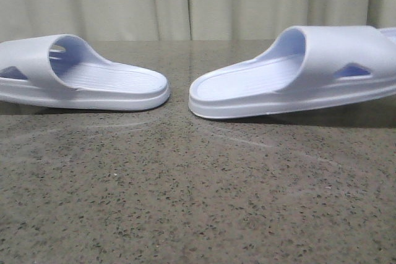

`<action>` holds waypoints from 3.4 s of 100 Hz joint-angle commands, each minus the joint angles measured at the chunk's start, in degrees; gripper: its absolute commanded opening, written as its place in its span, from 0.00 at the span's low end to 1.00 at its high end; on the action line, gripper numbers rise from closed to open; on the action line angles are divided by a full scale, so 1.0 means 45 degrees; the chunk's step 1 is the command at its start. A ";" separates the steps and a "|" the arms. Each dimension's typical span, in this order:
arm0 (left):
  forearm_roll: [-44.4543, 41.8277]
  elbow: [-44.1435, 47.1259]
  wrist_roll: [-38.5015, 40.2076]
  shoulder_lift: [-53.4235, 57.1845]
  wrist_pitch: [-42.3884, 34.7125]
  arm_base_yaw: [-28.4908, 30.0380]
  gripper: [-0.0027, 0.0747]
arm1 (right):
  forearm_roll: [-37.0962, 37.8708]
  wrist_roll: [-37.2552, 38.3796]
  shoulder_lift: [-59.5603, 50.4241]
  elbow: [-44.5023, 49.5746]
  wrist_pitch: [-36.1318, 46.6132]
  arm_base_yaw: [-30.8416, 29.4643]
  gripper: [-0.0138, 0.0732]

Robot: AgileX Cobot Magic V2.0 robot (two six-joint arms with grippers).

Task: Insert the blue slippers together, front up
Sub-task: 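Lift both slippers and bring the right-held slipper over the left-held one, then lower the right-held slipper onto the other slipper, stacking them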

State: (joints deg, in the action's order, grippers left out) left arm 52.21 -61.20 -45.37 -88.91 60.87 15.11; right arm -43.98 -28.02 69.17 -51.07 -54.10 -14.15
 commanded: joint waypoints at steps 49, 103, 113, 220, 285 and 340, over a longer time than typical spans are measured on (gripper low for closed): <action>0.3055 -0.0384 -0.0781 0.0622 0.2050 0.0025 0.05 | -0.3585 -0.1664 -0.0153 -0.1333 -0.0679 -0.0042 0.05; 0.3787 -0.0384 -0.1055 0.0622 0.2581 0.0025 0.06 | -0.4527 -0.2721 0.0938 -0.1333 -0.0863 -0.0017 0.05; 0.3819 -0.0384 -0.1066 0.0622 0.2581 0.0025 0.06 | -0.4663 -0.2996 0.1221 -0.1333 -0.0837 0.0129 0.05; 0.4330 -0.0384 -0.1197 0.0622 0.2587 -0.0001 0.06 | -0.7774 -0.6189 0.5238 -0.1798 0.0475 0.4001 0.05; 0.4307 -0.0384 -0.1197 0.0622 0.2587 -0.0019 0.06 | -0.7774 -0.6189 0.6711 -0.4401 0.0566 0.6324 0.05; 0.4092 -0.0384 -0.1300 0.0622 0.2468 -0.0076 0.06 | -0.7141 -0.6189 0.6029 -0.4401 -0.0744 0.4423 0.05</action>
State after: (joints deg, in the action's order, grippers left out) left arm 66.16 -61.42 -50.75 -88.34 66.64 15.66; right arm -74.62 -54.47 100.04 -69.11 -52.93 6.61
